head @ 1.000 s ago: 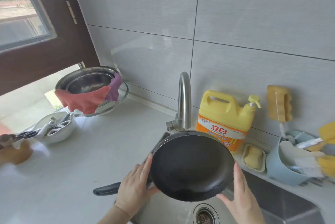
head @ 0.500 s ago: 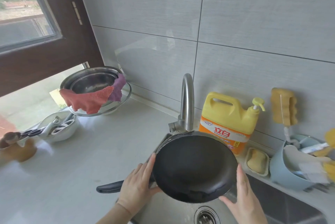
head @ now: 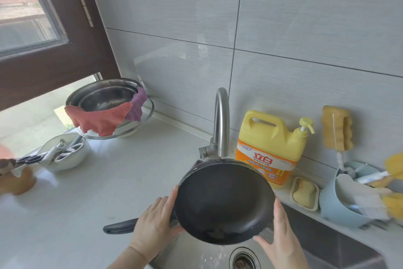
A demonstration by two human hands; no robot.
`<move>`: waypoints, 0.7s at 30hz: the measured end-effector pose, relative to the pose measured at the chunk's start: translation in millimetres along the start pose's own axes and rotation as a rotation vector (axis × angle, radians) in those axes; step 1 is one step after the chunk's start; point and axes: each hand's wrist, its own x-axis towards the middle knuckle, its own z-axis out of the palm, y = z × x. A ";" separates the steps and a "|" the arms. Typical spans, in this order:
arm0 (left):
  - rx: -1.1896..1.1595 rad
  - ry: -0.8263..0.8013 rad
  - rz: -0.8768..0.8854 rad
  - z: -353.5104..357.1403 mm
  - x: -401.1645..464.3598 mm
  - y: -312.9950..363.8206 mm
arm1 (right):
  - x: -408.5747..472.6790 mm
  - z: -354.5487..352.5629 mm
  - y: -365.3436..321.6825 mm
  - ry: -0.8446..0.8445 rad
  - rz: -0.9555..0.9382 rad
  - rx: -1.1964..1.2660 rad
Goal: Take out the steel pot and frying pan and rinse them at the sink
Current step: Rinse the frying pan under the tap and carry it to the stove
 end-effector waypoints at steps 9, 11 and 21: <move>-0.126 -0.035 0.064 2.3 27.7 23.3 | -11.4 -19.5 26.7 -0.019 0.130 -0.011; -0.135 -0.048 0.030 -2.8 25.9 19.3 | -9.8 -15.8 23.1 -0.024 0.148 -0.007; -0.080 -0.020 -0.084 -20.5 -12.2 -16.0 | 8.8 17.0 -12.9 -0.027 -0.055 0.006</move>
